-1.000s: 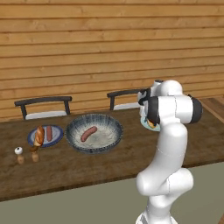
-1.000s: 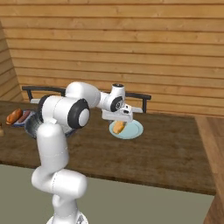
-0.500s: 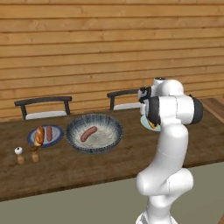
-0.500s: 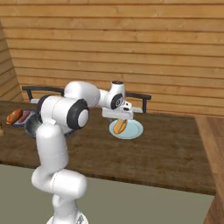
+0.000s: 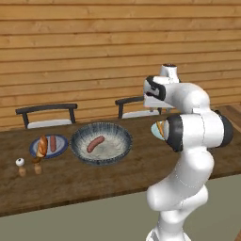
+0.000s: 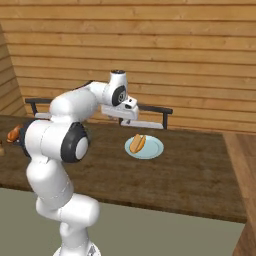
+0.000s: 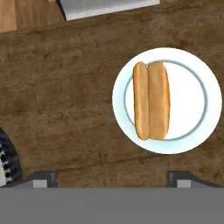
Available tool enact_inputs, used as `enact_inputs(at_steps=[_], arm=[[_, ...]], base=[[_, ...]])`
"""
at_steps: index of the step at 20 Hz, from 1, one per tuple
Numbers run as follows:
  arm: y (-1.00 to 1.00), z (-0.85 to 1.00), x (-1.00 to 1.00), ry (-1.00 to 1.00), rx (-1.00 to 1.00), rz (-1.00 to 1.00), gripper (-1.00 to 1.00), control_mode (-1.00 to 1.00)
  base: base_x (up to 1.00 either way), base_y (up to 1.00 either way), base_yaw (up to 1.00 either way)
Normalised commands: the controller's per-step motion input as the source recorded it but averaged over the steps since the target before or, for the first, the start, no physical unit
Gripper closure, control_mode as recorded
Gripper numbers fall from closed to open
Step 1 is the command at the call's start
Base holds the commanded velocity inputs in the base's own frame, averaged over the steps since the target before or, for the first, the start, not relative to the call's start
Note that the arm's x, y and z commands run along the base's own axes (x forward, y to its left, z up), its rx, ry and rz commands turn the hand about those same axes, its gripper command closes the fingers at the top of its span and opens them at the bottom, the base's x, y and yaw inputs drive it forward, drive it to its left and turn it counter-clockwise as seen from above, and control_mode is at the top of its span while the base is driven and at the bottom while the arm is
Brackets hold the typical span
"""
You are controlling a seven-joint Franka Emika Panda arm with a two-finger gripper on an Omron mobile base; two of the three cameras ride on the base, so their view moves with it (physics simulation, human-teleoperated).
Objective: Place one bun and one sausage from the bowl on each plate.
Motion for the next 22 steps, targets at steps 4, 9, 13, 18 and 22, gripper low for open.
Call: enact_inputs(at_steps=[4,9,13,18,22], arm=[[0.85,0.45,-0.75,-0.01,0.03,-0.39,-1.00,-1.00],[0.97,0.12,-0.90,-0.05,-0.02,-0.27,-1.00,-1.00],[0.85,-0.02,-0.48,-0.11,0.13,-0.07,-1.00,-1.00],[1.00,0.00,-0.04,-0.11,0.11,-0.05,-1.00,-1.00],[0.97,-0.03,0.26,0.00,0.01,0.00,-1.00,-1.00]], base=[[0.00,0.00,0.00],[0.00,0.00,0.00],[0.00,0.00,0.00],[0.00,0.00,0.00],[0.00,0.00,0.00]])
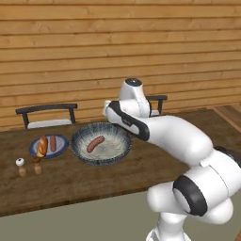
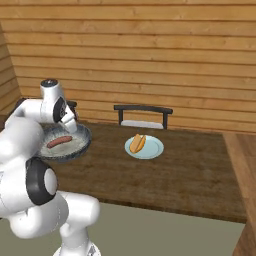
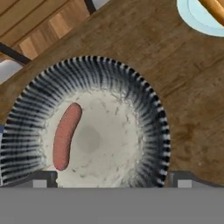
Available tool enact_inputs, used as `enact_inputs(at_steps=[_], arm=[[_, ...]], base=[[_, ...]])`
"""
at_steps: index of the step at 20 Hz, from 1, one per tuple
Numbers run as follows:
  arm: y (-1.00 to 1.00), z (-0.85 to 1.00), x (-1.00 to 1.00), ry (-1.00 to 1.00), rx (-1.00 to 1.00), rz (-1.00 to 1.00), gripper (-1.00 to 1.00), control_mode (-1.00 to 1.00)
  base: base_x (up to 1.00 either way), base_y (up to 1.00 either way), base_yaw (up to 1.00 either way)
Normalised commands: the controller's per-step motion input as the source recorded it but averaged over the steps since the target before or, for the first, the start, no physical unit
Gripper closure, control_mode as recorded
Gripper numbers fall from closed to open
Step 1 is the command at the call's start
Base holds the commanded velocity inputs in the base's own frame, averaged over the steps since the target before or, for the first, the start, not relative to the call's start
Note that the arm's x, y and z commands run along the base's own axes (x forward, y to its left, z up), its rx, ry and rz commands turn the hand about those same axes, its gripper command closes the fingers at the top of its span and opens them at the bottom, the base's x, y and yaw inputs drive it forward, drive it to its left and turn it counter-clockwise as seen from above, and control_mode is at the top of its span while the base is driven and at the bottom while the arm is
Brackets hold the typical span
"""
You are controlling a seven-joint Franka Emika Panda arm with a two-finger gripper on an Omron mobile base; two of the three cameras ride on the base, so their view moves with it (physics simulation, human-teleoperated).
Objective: Place one bun and one sausage from the bowl on each plate.
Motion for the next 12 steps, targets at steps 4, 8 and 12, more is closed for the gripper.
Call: enact_inputs(at_steps=[4,8,12], arm=[[0.60,-0.18,0.55,0.05,0.12,0.01,-1.00,-1.00],[0.58,-0.47,0.59,0.07,0.03,0.00,-1.00,-1.00],[0.54,-0.65,0.39,0.21,-0.01,0.00,-1.00,-1.00]], base=[[0.00,0.00,0.00],[0.00,0.00,0.00],[0.00,0.00,0.00]])
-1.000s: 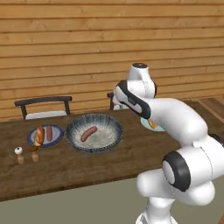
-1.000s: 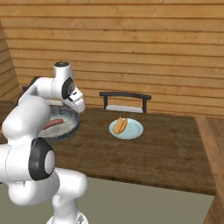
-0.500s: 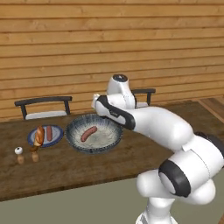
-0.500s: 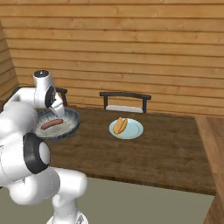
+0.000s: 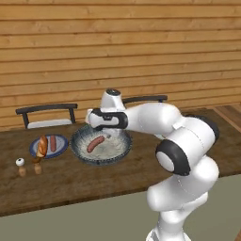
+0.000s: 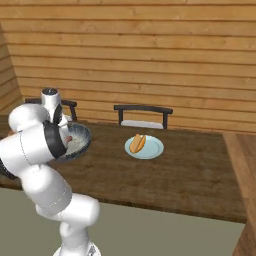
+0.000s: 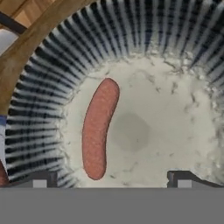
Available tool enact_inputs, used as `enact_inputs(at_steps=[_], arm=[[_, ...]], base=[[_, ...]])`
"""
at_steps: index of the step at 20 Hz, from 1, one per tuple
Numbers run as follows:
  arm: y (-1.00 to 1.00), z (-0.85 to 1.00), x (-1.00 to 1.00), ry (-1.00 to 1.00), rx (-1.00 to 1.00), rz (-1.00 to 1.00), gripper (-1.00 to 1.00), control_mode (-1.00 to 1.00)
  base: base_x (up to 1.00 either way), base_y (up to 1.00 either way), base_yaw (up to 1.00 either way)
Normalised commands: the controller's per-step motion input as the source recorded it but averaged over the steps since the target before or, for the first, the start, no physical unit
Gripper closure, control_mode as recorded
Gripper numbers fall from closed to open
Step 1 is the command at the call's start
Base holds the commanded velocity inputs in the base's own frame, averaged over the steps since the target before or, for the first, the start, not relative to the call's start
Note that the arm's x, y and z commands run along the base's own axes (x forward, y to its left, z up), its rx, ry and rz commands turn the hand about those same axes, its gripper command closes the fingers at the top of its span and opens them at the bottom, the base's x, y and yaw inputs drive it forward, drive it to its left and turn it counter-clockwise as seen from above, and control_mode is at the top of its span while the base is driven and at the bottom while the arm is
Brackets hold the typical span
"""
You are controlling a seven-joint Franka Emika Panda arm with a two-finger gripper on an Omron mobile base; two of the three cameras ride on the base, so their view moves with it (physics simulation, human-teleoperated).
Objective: Place one bun and one sausage from the bowl on each plate.
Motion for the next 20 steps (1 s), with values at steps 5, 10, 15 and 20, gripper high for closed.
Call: enact_inputs(at_steps=[5,10,15,20], arm=[[0.01,-0.37,0.27,0.01,0.01,0.00,-1.00,-1.00],[0.00,-0.75,0.38,0.09,0.02,0.00,-1.00,-1.00],[0.00,-0.30,0.22,0.00,0.03,-0.01,-1.00,-1.00],[0.29,-0.40,0.28,0.02,-0.01,-0.03,-1.00,-1.00]], base=[[0.00,0.00,0.00],[0.00,0.00,0.00],[0.00,0.00,0.00],[0.00,0.00,0.00]])
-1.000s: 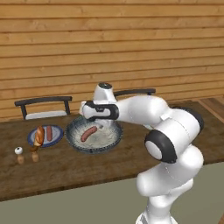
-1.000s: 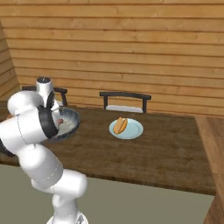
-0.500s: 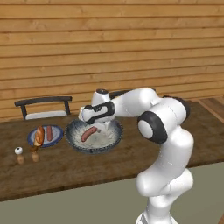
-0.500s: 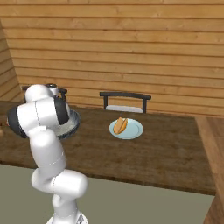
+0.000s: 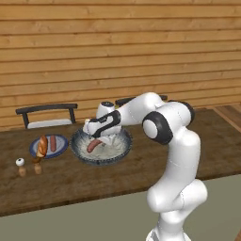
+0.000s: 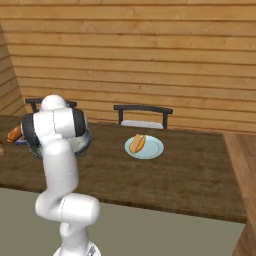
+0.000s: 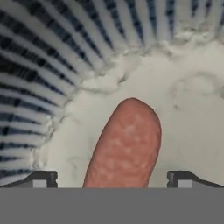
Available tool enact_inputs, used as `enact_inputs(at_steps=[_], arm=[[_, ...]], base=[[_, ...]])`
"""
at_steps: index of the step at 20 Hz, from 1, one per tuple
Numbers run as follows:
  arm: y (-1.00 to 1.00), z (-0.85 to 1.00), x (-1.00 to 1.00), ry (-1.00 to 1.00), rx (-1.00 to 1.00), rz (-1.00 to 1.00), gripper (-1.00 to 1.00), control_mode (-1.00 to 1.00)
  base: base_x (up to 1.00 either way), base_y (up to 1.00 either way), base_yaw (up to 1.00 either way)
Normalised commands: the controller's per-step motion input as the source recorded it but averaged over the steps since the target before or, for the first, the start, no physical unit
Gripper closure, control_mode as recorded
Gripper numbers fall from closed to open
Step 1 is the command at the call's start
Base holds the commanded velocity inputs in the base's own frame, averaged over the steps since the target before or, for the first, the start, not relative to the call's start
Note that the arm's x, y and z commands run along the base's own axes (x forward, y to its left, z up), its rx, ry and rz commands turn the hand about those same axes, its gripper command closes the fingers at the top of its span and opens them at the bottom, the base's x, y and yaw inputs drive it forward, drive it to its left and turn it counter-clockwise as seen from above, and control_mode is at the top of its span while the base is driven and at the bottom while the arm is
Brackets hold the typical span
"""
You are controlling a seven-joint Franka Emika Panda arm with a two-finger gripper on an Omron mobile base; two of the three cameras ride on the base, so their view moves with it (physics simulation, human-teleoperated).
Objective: Place one bun and one sausage from the bowl on each plate.
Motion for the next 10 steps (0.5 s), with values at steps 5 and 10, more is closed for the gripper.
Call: enact_inputs(at_steps=[5,10], arm=[[0.30,-0.44,0.00,-0.01,0.00,-0.04,-1.00,-1.00],[0.16,-0.21,0.00,-0.04,0.00,-0.05,1.00,-1.00]], base=[[0.00,0.00,0.00],[0.00,0.00,0.00]])
